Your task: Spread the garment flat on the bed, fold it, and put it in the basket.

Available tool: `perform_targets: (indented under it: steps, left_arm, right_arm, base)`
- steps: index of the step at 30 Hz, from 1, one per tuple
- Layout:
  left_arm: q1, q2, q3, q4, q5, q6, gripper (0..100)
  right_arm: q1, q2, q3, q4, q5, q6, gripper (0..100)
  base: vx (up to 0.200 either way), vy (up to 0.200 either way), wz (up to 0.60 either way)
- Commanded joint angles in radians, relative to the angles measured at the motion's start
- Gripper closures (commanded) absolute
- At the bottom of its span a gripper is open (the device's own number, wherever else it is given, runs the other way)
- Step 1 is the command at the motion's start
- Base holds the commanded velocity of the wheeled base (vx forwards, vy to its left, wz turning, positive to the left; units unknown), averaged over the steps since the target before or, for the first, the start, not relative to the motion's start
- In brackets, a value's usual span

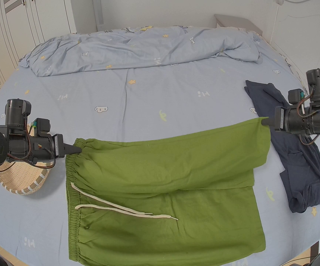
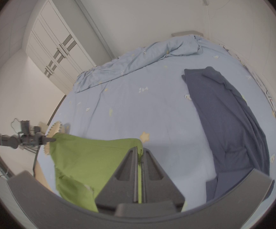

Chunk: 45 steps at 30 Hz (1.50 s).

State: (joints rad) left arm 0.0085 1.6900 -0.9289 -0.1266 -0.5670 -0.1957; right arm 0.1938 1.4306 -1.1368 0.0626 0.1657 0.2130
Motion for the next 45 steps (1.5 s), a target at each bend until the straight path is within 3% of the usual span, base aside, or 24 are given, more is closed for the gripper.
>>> perform_targets:
  steps: [1, 5, 11, 15, 20, 45]
  left_arm:
    - [0.031, 0.042, -0.018, -0.053, 0.006, 0.002, 100]
    - [0.028, 0.08, -0.037, -0.099, 0.007, 0.002, 100]
    - [0.027, 0.126, -0.054, -0.13, 0.021, 0.007, 100]
    - [0.027, 0.165, -0.056, -0.188, 0.113, 0.007, 100]
    - [0.024, 0.168, -0.044, -0.228, 0.156, 0.007, 100]
    - [0.022, 0.234, -0.03, -0.331, 0.248, 0.024, 100]
  right_arm:
    - [-0.002, 0.26, -0.141, -0.113, -0.081, -0.037, 100]
    - [-0.001, 0.356, -0.222, -0.168, -0.134, -0.05, 100]
    - [-0.001, 0.442, -0.337, -0.179, -0.143, -0.046, 100]
    - [0.003, 0.505, -0.426, -0.179, -0.147, -0.05, 100]
    - [0.007, 0.544, -0.488, -0.179, -0.203, -0.063, 100]
    - [0.009, 0.688, -0.69, -0.171, -0.206, -0.083, 100]
  base:
    - [0.0, 0.0, 0.0]
    - [0.0, 0.0, 0.0]
    - [0.0, 0.0, 0.0]
    - [0.0, 0.0, 0.0]
    - [0.0, 0.0, 0.0]
    - [0.0, 0.0, 0.0]
